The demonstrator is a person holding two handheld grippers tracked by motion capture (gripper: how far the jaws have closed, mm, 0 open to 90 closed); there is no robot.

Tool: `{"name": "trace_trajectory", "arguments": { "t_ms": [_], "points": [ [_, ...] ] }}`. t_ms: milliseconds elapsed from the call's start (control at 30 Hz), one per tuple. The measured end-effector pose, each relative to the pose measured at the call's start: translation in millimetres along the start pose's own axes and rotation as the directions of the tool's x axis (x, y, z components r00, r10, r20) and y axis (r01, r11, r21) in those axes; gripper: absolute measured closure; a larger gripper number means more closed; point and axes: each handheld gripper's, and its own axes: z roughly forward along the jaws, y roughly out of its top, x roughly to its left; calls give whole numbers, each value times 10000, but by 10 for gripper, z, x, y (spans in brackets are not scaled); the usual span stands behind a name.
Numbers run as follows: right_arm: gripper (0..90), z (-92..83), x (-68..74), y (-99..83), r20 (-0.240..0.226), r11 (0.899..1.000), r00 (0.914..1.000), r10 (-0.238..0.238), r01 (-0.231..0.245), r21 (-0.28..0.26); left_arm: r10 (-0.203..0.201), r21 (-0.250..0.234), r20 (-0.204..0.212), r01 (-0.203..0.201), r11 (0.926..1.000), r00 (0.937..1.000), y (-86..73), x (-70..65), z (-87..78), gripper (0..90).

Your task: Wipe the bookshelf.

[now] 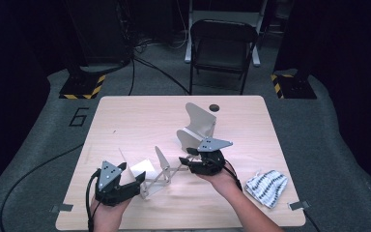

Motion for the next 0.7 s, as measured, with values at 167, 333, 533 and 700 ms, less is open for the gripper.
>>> {"name": "trace_trajectory", "arguments": {
  "t_ms": [167,333,533,700],
  "points": [
    [502,-59,75,-53,128,10000,9999,53,-53,16,-93,-34,-24,93,10000,10000,-1,128,-1,456],
    [507,-71,81,-145,83,9998,9999,147,-148,149,-338,0,62,338,9994,9994,-3,216,52,474],
    [513,-104,154,-189,168,9999,9997,153,-155,77,-186,105,207,184,9998,9996,46,299,138,508],
    [512,-157,274,-241,639,9999,9979,-70,63,110,-46,150,315,41,9999,9995,103,349,229,553]
  ]
}}
